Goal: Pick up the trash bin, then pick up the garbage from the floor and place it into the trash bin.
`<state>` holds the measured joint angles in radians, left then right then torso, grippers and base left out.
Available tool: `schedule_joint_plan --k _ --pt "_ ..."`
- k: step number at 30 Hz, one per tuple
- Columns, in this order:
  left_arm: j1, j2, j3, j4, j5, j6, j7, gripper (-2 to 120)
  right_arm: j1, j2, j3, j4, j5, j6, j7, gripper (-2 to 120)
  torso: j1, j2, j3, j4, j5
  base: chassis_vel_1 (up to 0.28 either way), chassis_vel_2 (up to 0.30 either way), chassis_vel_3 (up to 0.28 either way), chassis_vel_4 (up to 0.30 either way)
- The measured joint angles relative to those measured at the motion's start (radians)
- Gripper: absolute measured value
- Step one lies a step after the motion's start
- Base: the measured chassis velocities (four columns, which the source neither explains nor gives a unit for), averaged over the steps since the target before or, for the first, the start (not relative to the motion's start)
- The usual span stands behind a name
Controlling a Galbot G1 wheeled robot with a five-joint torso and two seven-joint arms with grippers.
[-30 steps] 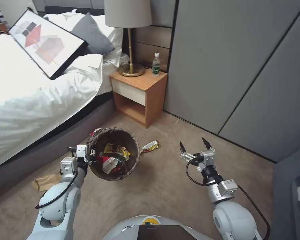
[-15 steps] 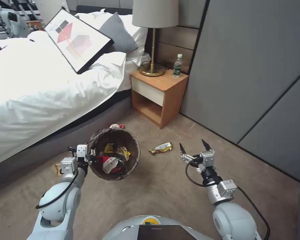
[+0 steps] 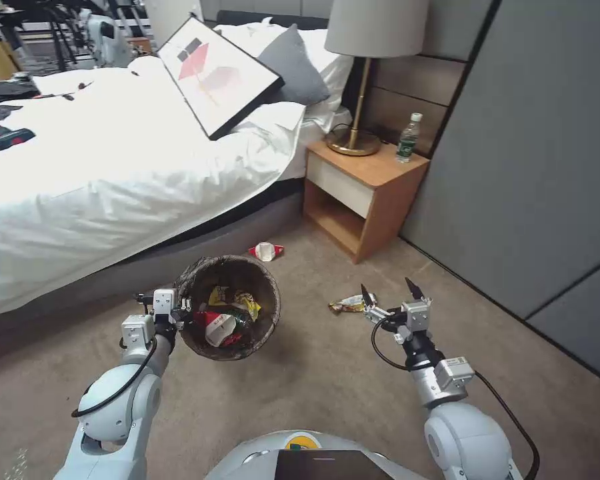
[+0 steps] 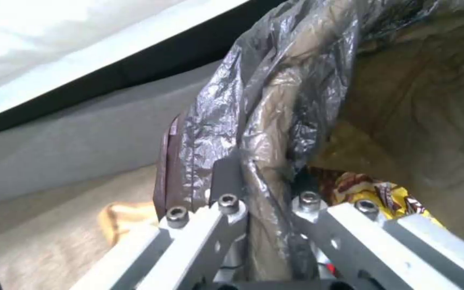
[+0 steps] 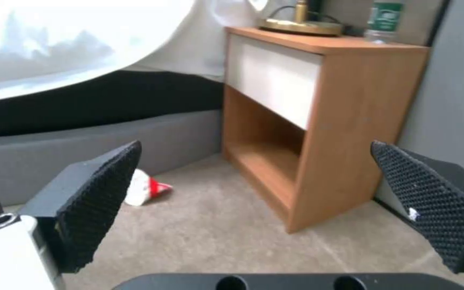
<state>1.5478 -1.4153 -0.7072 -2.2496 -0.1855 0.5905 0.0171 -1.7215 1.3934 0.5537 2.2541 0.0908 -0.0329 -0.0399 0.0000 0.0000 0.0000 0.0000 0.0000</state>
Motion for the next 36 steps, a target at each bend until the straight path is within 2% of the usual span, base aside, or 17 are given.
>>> schedule_joint_plan --k 18,24,36 --pt "-0.004 -0.002 -0.001 0.014 0.0 -0.023 -0.002 3 0.011 0.001 0.001 -0.002 0.015 -0.014 0.049 100 0.0 0.0 0.0 0.0002 0.0001 0.08 0.081 0.079 0.079" --pt "-0.004 -0.003 0.0 0.019 0.0 -0.033 -0.002 3 0.014 0.001 0.006 -0.002 0.021 -0.019 0.063 100 0.0 0.0 0.0 -0.0004 0.0 0.0 0.0 0.0 0.0" --pt "-0.009 -0.004 0.0 0.025 0.0 -0.034 -0.002 3 0.016 0.007 0.02 0.0 0.033 -0.037 0.082 100 0.0 0.0 0.0 0.0 0.0 0.0 0.0 0.0 0.0"
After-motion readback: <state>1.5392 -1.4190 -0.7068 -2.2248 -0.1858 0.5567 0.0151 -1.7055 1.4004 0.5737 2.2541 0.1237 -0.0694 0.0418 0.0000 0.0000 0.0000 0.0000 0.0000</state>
